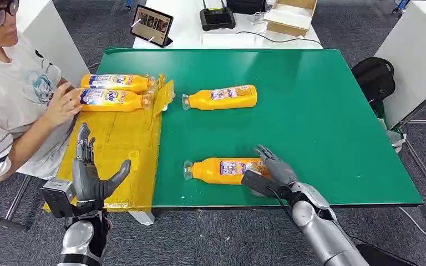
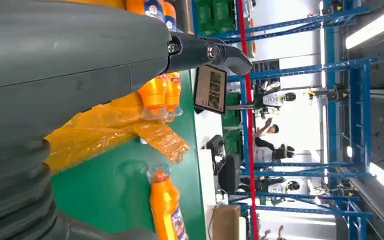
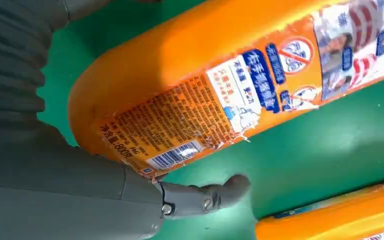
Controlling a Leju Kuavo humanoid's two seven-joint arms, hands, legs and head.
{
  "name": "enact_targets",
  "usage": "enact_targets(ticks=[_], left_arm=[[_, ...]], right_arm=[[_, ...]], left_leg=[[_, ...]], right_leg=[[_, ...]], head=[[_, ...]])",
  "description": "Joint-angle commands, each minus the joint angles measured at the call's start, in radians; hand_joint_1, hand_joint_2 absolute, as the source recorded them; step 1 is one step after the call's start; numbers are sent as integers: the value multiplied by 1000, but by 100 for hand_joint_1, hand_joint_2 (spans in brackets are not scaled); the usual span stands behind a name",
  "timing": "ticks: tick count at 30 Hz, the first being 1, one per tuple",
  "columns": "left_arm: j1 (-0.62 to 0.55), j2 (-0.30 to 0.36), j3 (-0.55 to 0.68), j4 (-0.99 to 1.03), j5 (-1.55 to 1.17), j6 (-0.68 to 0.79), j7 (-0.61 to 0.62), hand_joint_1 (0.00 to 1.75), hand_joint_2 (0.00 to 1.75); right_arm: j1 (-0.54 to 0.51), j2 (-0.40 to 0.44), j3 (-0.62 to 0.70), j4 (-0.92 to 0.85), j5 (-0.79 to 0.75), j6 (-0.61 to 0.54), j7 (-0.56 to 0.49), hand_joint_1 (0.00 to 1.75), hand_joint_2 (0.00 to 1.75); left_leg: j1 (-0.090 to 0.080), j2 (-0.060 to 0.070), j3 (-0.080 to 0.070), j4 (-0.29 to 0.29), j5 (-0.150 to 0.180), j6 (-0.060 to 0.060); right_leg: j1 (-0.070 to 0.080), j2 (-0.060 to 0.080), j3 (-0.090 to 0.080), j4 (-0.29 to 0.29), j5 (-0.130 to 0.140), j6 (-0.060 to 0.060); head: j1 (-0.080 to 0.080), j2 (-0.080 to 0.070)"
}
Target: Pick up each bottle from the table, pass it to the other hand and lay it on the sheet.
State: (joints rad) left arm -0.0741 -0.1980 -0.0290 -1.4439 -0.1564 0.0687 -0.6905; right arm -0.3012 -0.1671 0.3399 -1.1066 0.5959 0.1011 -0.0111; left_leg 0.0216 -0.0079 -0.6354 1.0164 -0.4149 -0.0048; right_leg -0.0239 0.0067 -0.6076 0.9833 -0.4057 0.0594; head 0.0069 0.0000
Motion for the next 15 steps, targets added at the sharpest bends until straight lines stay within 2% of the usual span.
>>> enact_targets(ticks=[1,9,15], left_arm=[[-41,0,1,82,2,-2,5,0,175],[-46,0,1,91,4,-3,6,0,175],[-88,-3,-13,170,28,-18,17,0,175]], right_arm=[[-42,-20,60,124,-2,8,10,0,175],[-67,-27,76,149,-10,19,10,0,175],[-267,-38,171,332,-64,146,7,0,175]], left_leg=[[0,0,4,-1,-1,1],[0,0,6,-1,-2,1],[-1,2,4,-1,-1,1]], right_leg=[[1,-1,4,-1,-1,-2],[1,-2,7,-2,-2,-3],[0,1,3,-1,0,-2]], head=[[0,0],[0,0],[0,0]])
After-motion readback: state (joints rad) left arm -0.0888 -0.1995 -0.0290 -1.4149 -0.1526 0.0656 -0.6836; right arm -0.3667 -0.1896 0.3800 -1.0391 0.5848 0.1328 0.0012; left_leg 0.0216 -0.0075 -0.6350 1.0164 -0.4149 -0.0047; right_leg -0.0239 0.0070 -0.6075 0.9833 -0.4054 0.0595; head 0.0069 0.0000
